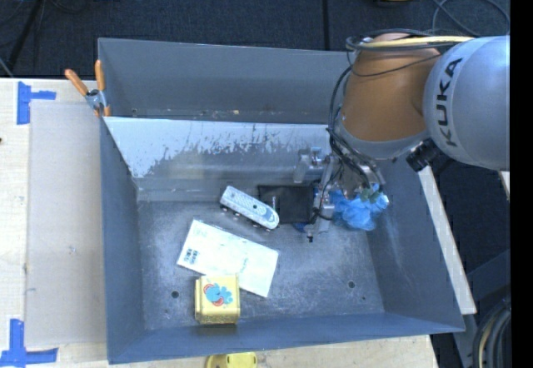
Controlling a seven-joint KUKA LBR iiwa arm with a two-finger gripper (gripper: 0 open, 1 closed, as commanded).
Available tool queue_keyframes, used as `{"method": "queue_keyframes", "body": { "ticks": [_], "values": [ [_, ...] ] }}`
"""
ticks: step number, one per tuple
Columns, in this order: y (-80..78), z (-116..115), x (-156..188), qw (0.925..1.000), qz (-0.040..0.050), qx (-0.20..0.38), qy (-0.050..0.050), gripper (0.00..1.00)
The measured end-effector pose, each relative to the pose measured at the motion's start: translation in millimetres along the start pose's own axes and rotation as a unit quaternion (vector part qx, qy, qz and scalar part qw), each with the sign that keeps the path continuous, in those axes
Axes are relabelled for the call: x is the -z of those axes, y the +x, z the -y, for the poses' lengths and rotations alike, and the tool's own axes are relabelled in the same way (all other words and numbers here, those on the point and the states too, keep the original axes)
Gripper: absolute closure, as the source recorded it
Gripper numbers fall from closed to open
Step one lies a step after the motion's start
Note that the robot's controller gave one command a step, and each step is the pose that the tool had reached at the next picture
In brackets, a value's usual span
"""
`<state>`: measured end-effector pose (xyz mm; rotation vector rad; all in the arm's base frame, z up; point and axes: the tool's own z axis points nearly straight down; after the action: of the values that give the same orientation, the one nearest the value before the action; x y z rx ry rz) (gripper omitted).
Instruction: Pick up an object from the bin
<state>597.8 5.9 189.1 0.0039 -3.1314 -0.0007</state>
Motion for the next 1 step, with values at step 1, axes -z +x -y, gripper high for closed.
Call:
{"method": "queue_keyframes", "body": {
  "ticks": [1],
  "values": [
    [-1.5, 0.0, 4.9, 1.0000, 0.0042, 0.000, 0.000, 0.00]
  ]
}}
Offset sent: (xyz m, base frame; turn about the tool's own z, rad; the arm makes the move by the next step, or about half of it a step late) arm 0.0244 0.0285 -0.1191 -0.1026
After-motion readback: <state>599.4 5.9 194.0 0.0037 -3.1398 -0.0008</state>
